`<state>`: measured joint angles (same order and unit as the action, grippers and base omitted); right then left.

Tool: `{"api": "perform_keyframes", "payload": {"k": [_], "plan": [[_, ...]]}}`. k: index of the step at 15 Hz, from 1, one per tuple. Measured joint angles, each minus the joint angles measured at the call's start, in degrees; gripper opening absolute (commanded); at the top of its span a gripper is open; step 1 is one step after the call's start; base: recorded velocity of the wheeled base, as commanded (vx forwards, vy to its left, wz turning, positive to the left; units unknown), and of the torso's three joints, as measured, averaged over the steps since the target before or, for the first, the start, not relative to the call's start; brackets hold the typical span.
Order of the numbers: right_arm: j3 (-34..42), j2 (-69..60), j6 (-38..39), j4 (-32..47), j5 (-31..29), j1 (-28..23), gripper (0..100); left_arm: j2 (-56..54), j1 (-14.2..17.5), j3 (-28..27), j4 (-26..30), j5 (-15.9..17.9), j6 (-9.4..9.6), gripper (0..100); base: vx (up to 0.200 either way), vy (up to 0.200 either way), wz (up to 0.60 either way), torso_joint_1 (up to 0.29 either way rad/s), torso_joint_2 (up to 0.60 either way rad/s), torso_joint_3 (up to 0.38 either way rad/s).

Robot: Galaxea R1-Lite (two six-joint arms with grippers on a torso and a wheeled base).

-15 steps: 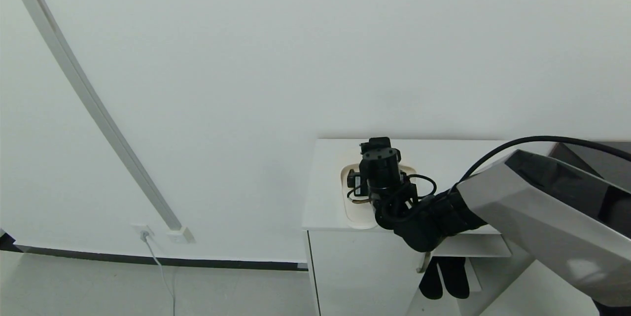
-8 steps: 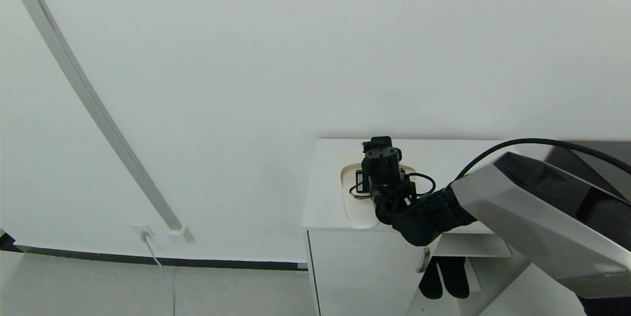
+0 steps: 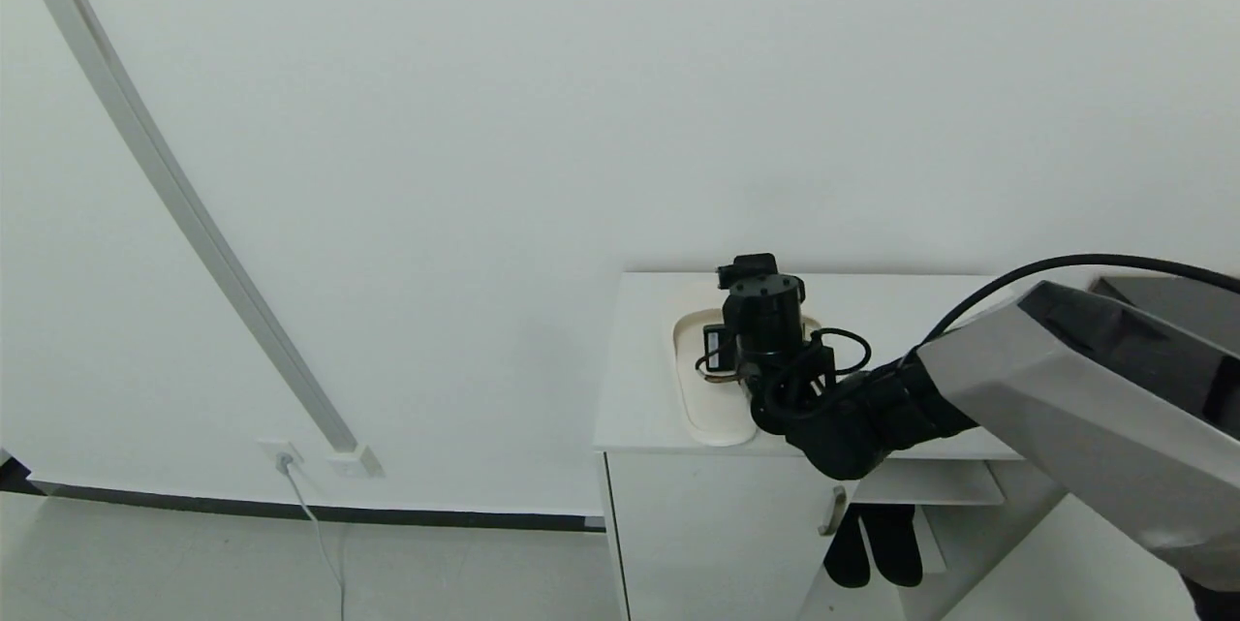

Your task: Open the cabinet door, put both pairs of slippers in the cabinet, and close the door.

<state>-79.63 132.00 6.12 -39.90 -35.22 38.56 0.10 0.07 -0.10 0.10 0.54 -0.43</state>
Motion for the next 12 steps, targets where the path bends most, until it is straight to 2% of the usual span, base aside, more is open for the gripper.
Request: {"api": "perform_keyframes", "payload": {"k": [5,9,12], "plan": [[15.41,-11.33,-0.33,-2.41,7.45,1.34,0,0.0,0.0,0.0,0.0,0.0,0.0,0,0.0,0.0,0.0,0.0,0.0,0.0],[29.77,-22.85,-0.27,-2.9,18.64,4.35,0,0.0,0.0,0.0,0.0,0.0,0.0,0,0.0,0.0,0.0,0.0,0.0,0.0],[33.22,-27.48,-0.07,-2.99,19.87,6.06,0,0.0,-0.05,0.0,0.0,-0.02,0.0,0,0.0,0.0,0.0,0.0,0.0,0.0]]}}
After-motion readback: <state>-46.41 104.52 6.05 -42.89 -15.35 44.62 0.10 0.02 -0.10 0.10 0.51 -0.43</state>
